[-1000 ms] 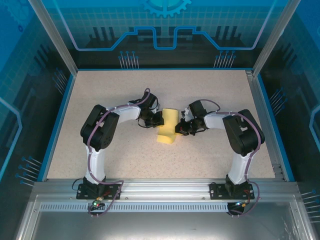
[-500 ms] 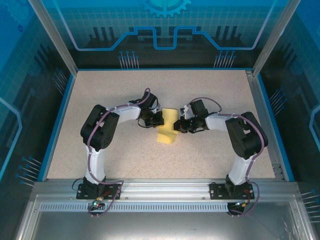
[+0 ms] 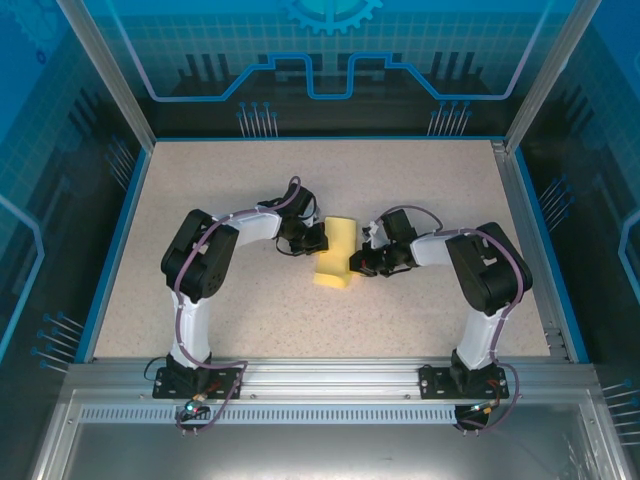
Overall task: Fold a paper plane with a square sheet of paper (pick it up from the middle)
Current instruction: Fold the square sheet of paper in half at the center of the table.
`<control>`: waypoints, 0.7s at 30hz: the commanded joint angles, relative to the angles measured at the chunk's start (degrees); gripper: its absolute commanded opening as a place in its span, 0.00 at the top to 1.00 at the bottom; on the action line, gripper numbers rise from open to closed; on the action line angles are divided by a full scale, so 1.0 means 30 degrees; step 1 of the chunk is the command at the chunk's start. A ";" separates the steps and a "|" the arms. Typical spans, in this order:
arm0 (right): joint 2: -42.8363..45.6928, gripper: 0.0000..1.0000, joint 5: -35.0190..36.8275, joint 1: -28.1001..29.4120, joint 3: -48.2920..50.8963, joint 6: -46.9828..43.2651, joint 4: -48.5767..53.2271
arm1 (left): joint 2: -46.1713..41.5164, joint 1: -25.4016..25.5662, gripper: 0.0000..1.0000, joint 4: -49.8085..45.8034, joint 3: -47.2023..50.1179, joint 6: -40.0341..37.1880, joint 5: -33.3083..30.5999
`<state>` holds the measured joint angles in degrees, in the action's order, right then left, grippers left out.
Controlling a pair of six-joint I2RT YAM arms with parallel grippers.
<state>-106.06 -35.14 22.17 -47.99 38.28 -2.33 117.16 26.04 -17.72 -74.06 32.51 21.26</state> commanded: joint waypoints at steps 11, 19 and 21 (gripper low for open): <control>0.0568 1.00 -0.0784 0.0783 0.0881 0.0920 -0.1383 | 0.0452 0.0195 1.00 -0.0723 0.0313 -0.0491 -0.0215; -0.0238 1.00 -0.0002 0.0782 0.1377 0.0426 -0.1190 | 0.0496 0.0206 1.00 -0.0628 0.0398 -0.0433 -0.0171; -0.0268 1.00 0.0062 0.0797 0.1406 0.0424 -0.1238 | 0.0492 0.0189 1.00 -0.0637 0.0391 -0.0432 -0.0171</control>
<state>-104.81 -36.27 23.99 -44.56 40.45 -6.07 117.16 26.06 -17.72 -74.04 32.42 21.26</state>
